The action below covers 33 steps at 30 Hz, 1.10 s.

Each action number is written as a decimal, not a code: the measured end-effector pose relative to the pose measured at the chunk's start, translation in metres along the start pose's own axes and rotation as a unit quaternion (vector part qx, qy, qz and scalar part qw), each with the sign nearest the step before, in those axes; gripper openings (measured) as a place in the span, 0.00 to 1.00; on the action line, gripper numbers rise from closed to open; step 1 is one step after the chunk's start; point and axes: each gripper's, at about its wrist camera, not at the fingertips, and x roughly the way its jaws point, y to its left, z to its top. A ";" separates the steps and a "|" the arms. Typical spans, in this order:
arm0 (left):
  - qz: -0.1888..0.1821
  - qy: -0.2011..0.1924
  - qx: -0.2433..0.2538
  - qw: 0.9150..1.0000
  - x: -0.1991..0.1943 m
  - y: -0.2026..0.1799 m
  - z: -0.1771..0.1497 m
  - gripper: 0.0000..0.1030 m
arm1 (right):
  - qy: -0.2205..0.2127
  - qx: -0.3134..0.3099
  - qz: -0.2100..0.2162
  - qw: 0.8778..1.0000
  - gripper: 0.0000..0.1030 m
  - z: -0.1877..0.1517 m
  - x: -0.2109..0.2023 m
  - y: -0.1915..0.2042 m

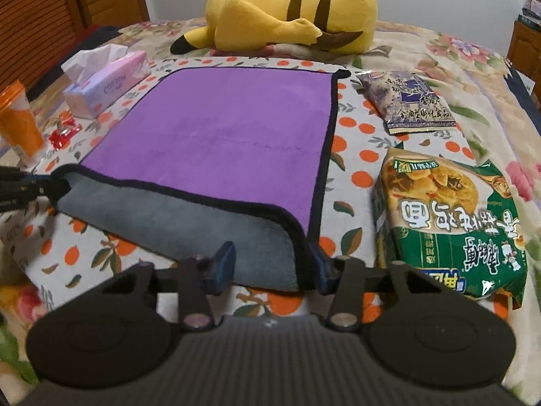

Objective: Fold towel

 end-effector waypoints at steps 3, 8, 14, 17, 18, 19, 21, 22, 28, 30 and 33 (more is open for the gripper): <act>-0.005 -0.005 0.005 1.000 -0.002 -0.003 0.000 0.07 | 0.000 -0.007 -0.006 1.000 0.29 0.000 -0.001 0.000; -0.006 -0.007 0.013 1.000 -0.003 -0.004 -0.001 0.06 | 0.000 -0.016 -0.009 1.000 0.21 -0.001 0.000 0.003; -0.006 -0.013 0.012 1.000 -0.005 -0.003 -0.001 0.06 | -0.003 -0.027 -0.010 1.000 0.05 0.000 0.000 0.006; -0.003 -0.016 0.014 1.000 -0.006 -0.003 -0.001 0.05 | -0.013 -0.035 -0.014 0.999 0.04 -0.001 -0.002 0.006; -0.004 -0.018 0.012 1.000 -0.007 -0.002 -0.001 0.05 | -0.017 -0.035 -0.015 0.999 0.04 0.000 -0.003 0.006; -0.006 -0.020 0.010 1.000 -0.008 -0.002 -0.001 0.05 | -0.022 -0.035 -0.016 0.999 0.04 0.000 -0.005 0.006; -0.008 -0.028 0.009 1.000 -0.012 -0.003 0.001 0.05 | -0.029 -0.036 -0.018 0.999 0.04 0.001 -0.006 0.006; -0.010 -0.033 0.008 0.999 -0.014 -0.003 0.002 0.05 | -0.033 -0.038 -0.019 0.999 0.04 0.001 -0.007 0.007; -0.012 -0.057 0.009 0.998 -0.027 -0.008 0.014 0.05 | -0.057 -0.053 -0.018 0.997 0.04 0.011 -0.011 0.009; -0.010 -0.063 0.009 0.998 -0.029 -0.009 0.018 0.05 | -0.063 -0.055 -0.016 0.996 0.04 0.016 -0.012 0.007; -0.006 -0.069 0.016 0.997 -0.030 -0.011 0.025 0.05 | -0.071 -0.064 -0.015 0.995 0.04 0.024 -0.011 0.007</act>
